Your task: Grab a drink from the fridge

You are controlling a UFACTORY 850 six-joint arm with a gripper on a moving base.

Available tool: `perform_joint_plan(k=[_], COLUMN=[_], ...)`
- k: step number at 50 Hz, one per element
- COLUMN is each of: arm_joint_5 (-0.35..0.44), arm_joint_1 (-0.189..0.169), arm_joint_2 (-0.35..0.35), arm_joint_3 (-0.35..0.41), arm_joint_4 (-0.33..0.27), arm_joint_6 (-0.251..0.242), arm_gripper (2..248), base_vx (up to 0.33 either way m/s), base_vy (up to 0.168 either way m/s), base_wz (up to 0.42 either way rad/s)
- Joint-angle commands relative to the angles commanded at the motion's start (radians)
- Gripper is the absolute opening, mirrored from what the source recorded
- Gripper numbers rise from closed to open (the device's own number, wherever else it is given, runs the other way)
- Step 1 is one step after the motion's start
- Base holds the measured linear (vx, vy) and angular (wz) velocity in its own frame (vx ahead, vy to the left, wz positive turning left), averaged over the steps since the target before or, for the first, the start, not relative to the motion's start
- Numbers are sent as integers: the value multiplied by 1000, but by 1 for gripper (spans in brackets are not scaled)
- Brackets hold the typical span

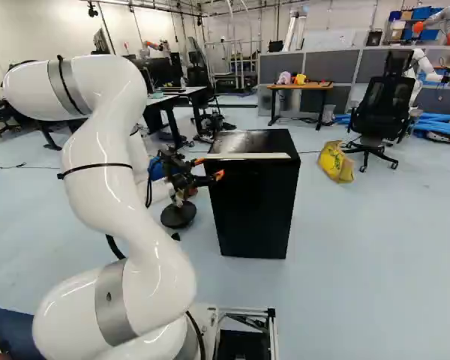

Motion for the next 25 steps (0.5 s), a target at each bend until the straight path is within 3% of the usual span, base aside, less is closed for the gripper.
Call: perform_joint_plan(k=[25], arm_joint_5=[0], arm_joint_1=[5], arm_joint_2=[16], arm_joint_3=[30], arm_joint_4=[0], arm_joint_6=[0], arm_gripper=[247], base_vx=[0], base_vy=[0], base_wz=[0])
